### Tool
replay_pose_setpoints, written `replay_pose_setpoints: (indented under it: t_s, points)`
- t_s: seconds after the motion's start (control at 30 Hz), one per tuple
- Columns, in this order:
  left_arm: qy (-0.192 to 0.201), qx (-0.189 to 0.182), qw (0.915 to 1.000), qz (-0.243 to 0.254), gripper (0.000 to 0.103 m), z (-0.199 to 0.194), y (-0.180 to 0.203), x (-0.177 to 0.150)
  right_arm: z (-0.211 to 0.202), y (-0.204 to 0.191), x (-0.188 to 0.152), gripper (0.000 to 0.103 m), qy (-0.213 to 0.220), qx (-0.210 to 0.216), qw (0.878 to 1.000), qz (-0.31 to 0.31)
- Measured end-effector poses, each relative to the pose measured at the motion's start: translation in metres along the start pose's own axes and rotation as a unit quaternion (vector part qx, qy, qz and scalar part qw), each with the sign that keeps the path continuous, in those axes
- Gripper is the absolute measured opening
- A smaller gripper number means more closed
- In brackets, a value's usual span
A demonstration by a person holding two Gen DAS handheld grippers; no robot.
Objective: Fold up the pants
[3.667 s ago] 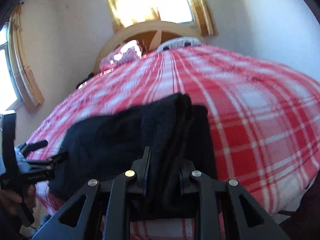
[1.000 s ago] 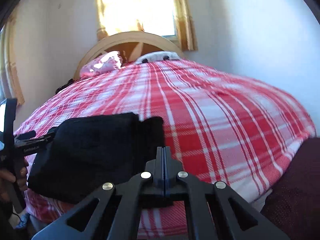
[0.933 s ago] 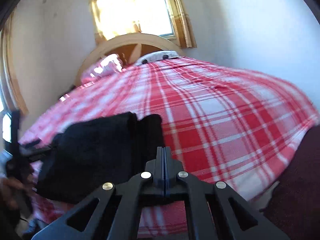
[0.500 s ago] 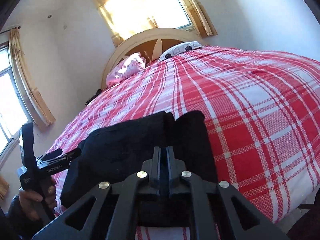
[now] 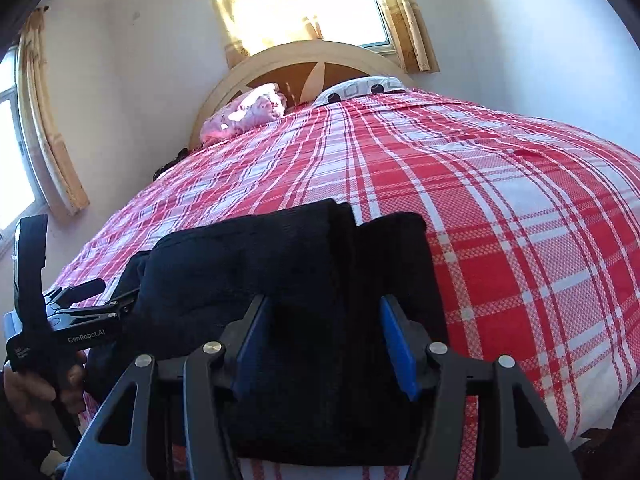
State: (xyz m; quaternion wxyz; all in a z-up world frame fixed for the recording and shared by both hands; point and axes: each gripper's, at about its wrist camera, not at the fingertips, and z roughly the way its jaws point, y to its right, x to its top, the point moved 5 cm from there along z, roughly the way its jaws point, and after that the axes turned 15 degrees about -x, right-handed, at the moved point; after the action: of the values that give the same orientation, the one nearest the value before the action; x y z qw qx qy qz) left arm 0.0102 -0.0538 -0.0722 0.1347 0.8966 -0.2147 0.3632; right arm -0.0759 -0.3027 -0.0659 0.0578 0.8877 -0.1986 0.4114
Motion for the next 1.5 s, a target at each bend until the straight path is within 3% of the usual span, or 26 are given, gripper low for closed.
replay_pose_setpoints:
  t_s: [0.03, 0.1, 0.17, 0.37, 0.53, 0.63, 0.87, 0.97, 1.07, 1.2, 1.3, 1.4, 1.5]
  points:
    - [0.0, 0.002, 1.0, 0.003, 0.103, -0.001, 0.001, 0.0, -0.002, -0.002, 0.0, 0.044, 0.001, -0.006, 1.0, -0.008]
    - [0.0, 0.007, 0.9999, 0.01, 0.103, -0.002, 0.003, 0.001, -0.006, -0.002, 0.002, 0.021, 0.008, -0.015, 1.0, -0.021]
    - [0.004, 0.012, 0.9998, 0.015, 0.103, -0.007, 0.005, 0.003, -0.017, 0.0, 0.007, 0.011, 0.02, -0.025, 0.999, -0.024]
    - [0.013, 0.008, 0.9995, 0.029, 0.103, -0.012, 0.014, 0.006, -0.037, 0.001, 0.013, 0.011, 0.056, -0.051, 0.997, -0.033]
    - [0.008, 0.008, 0.9994, 0.034, 0.103, -0.003, 0.021, 0.002, -0.02, 0.013, 0.001, 0.011, 0.036, -0.101, 0.993, -0.041]
    - [0.013, 0.017, 0.999, 0.04, 0.103, -0.002, 0.023, 0.001, -0.014, 0.012, -0.004, 0.011, 0.047, -0.116, 0.991, -0.055]
    - [0.009, -0.008, 0.9998, 0.017, 0.103, -0.006, 0.015, 0.001, -0.022, 0.03, 0.0, 0.025, 0.033, -0.06, 0.997, 0.023]
    - [0.012, 0.001, 0.9998, 0.014, 0.103, -0.019, -0.001, 0.0, -0.047, 0.039, 0.009, 0.025, 0.076, -0.077, 0.992, 0.06]
    - [0.027, 0.036, 0.9989, 0.013, 0.103, -0.037, -0.025, -0.005, -0.065, 0.024, 0.017, 0.025, 0.102, -0.064, 0.992, 0.03]
    - [0.044, 0.051, 0.9976, 0.017, 0.103, -0.056, -0.04, -0.02, -0.064, -0.011, 0.01, 0.025, 0.088, -0.017, 0.996, -0.024]
    - [-0.007, 0.039, 0.9988, 0.03, 0.103, -0.046, -0.038, -0.051, -0.048, -0.021, -0.004, 0.025, 0.057, -0.021, 0.997, -0.042]
    - [-0.06, 0.031, 0.9975, 0.023, 0.103, -0.038, -0.041, -0.087, -0.03, -0.013, -0.016, 0.025, 0.021, -0.017, 1.0, -0.014]
    - [-0.072, 0.024, 0.996, 0.047, 0.103, -0.047, -0.037, -0.106, -0.03, -0.008, -0.016, 0.025, 0.023, -0.01, 1.0, -0.002]
